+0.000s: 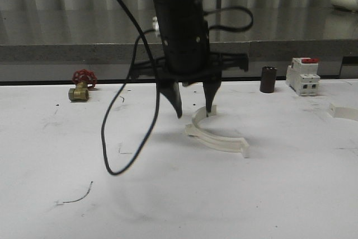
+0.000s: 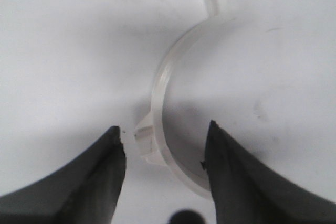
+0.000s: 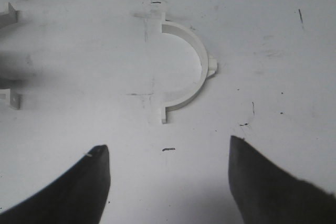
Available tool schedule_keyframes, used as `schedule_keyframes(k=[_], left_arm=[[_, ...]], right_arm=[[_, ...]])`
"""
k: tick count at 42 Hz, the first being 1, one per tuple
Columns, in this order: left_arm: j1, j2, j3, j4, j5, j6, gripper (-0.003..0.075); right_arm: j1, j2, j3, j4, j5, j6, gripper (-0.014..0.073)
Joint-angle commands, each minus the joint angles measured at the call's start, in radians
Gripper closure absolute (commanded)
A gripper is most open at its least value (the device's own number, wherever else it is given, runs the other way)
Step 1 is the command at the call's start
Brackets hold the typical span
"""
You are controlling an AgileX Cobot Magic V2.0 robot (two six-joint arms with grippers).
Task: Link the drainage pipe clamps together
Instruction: 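Open the left gripper, release the clamp half, and raise away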
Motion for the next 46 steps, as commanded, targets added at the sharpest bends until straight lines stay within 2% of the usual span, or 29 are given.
schedule_keyframes(k=[1,9,18,29,40,46], left_arm=[[0.023,-0.149,-0.029,0.024,-0.018,0.141,0.0372],[0.061,-0.314,0.003,0.056,0.025,0.364,0.0373],[0.094,-0.532,0.129,0.059,-0.024,0.514,0.0374],[0.171,-0.798,0.391,0.023,-0.104,0.574,0.0374],[0.173,-1.104,0.742,0.018,-0.211,0.574,0.0374],[0.173,-1.26,0.899,0.018,-0.212,0.576,0.0374]], right_arm=[[0.002,0.0,-0.026,-0.011,-0.059,-0.003,0.0086],[0.002,0.0,-0.026,-0.011,-0.059,-0.003,0.0086],[0.002,0.0,-0.026,-0.011,-0.059,-0.003,0.0086],[0.002,0.0,-0.026,-0.011,-0.059,-0.003,0.0086],[0.002,0.0,-0.026,-0.011,-0.059,-0.003,0.0086],[0.002,0.0,-0.026,-0.011,-0.059,-0.003,0.0086]])
